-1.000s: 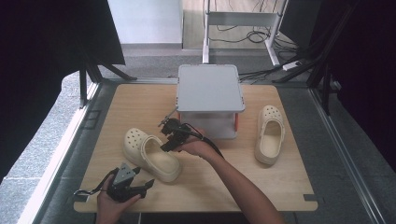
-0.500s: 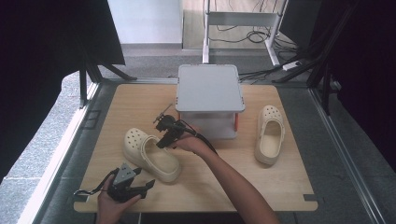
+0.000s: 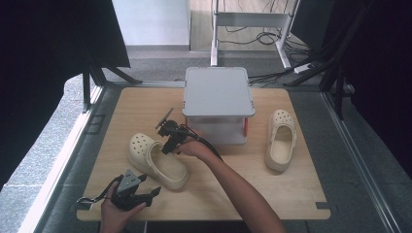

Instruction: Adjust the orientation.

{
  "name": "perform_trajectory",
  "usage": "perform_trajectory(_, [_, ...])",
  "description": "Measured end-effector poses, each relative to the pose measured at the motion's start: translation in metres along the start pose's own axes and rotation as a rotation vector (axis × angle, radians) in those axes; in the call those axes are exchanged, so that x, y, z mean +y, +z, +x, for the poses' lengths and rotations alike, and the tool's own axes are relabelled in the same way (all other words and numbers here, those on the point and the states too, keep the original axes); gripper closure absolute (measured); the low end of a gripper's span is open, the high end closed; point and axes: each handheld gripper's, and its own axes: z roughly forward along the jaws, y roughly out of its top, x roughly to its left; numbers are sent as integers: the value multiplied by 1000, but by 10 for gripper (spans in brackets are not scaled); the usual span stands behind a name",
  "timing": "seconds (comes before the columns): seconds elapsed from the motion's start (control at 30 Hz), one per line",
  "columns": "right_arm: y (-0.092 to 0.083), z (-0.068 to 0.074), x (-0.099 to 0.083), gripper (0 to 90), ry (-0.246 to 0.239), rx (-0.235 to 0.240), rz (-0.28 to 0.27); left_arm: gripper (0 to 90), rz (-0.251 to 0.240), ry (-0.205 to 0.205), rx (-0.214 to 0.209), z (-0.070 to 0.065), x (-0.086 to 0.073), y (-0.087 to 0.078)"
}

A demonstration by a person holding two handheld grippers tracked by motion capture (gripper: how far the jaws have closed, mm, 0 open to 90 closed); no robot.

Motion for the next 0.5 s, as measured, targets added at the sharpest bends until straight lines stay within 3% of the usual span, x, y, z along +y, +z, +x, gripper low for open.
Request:
perform_trajectory(0.07, [1,1,1,574,3,-1,6,296,-2,-2,1,0,0,0])
perform_trajectory(0.3, [14,7,11,755,26,-15,34,296,-2,6,11,1,0,-2])
perform_trajectory(0.5, [13,11,11,780,51,-50,34,296,-1,6,12,1,0,-2])
